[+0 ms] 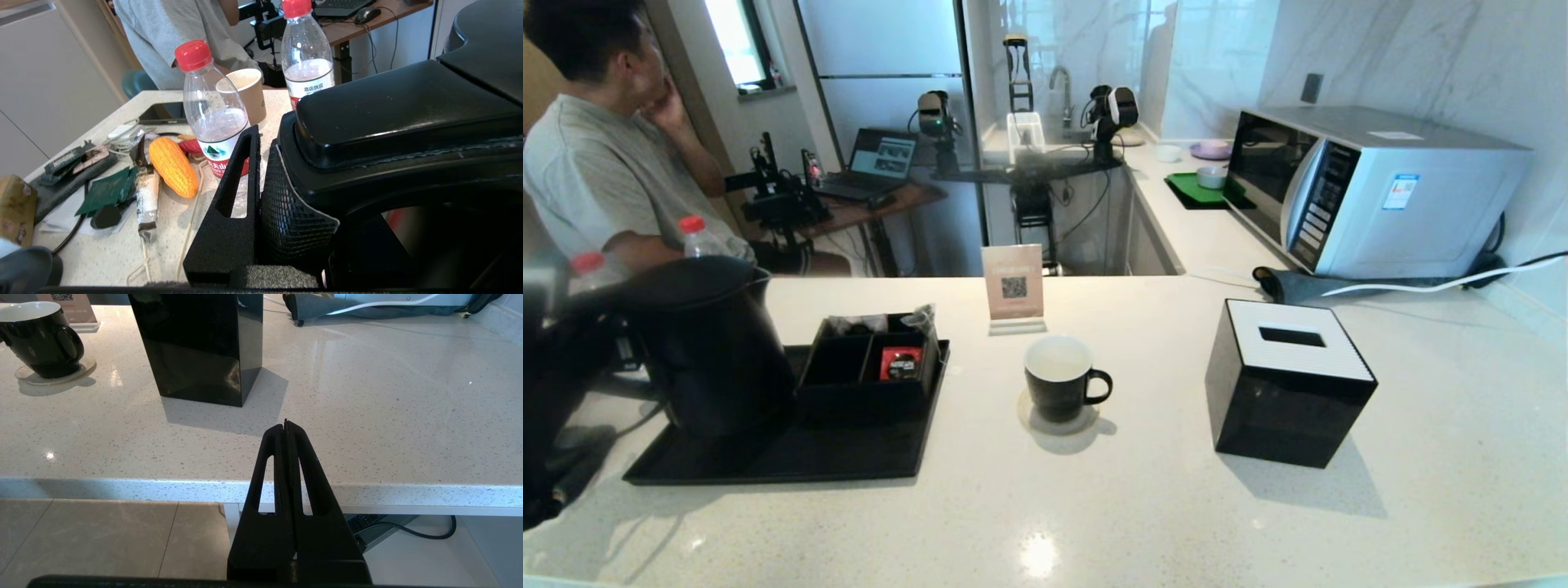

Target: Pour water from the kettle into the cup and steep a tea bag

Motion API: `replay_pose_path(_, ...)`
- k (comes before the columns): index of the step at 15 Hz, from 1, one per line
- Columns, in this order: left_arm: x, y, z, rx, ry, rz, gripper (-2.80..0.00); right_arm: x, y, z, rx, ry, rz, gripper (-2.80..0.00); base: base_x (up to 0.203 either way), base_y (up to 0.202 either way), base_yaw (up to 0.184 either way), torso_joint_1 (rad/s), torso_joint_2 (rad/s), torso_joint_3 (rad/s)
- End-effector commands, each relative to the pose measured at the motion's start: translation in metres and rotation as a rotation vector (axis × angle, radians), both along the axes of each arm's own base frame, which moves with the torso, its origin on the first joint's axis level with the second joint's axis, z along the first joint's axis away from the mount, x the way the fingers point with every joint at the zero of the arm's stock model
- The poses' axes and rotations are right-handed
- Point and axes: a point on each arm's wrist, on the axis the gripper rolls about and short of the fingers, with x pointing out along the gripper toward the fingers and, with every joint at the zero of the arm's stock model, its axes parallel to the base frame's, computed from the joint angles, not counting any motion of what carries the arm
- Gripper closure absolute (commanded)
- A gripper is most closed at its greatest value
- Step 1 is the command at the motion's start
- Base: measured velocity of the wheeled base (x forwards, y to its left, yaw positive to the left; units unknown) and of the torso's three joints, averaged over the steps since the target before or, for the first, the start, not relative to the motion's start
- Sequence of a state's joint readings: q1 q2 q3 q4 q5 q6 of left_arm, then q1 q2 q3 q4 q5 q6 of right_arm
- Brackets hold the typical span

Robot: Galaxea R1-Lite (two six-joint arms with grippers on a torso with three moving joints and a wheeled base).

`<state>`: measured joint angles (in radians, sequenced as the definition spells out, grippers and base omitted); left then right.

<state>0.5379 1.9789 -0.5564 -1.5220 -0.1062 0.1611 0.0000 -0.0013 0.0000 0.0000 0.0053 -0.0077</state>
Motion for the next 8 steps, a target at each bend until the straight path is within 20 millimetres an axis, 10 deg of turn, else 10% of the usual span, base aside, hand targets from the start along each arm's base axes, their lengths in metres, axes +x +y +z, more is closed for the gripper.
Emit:
replay_pose_path(1,-0.012,-0.007,0.015,0.033,-0.059,0.0,0.0,0.0,0.0,0.0,0.0,0.001,0.001,0.0,0.0,0.0,0.0,0.0,0.0,0.0)
replay_pose_path(8,-0.037,-0.021,0.028,0.025,-0.081,0.007,0.0,0.0,0.0,0.0,0.0,0.001,0.001,0.0,0.0,0.0,0.0,0.0,0.0,0.0)
